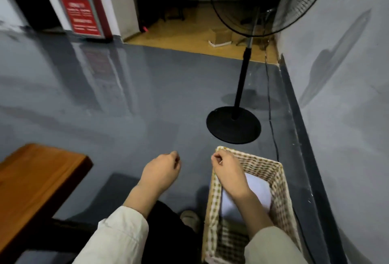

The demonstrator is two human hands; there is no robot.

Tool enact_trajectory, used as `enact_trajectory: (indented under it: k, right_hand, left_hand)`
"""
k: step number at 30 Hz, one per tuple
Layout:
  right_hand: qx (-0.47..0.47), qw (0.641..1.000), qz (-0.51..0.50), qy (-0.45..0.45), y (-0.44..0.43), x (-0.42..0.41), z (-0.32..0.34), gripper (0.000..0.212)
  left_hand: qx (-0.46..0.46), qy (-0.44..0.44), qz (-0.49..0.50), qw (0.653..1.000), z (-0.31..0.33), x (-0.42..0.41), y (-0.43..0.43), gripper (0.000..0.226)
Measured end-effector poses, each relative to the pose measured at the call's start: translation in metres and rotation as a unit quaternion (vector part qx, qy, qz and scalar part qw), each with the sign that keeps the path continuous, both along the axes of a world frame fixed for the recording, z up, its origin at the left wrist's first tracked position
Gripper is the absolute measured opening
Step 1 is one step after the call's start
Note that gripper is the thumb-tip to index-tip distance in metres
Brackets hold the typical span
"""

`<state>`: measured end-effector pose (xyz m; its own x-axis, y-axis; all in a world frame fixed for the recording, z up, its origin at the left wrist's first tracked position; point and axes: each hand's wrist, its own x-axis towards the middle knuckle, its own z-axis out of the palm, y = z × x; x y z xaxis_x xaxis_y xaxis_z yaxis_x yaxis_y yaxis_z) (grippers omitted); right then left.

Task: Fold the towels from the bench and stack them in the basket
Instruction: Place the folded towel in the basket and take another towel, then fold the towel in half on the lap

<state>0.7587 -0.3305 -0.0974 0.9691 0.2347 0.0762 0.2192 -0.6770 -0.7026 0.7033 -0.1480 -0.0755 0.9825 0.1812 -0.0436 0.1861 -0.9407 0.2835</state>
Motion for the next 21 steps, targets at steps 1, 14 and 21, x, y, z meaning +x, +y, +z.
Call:
enact_trajectory:
  k: [1, 14, 21]
  right_hand:
    - [-0.007, 1.0, 0.013, -0.005, 0.015, -0.006, 0.004, 0.014]
    - [-0.003, 0.959, 0.281, -0.041, 0.226, -0.122, 0.052, 0.016]
    - [-0.011, 0.886, 0.459, -0.059, 0.319, -0.207, 0.068, 0.02]
  left_hand:
    - [0.003, -0.004, 0.016, 1.0, 0.004, -0.012, 0.014, 0.026]
    - [0.03, -0.04, 0.265, 0.963, 0.045, -0.212, 0.169, 0.023]
    - [0.051, -0.052, 0.429, 0.9, 0.052, -0.331, 0.212, 0.023]
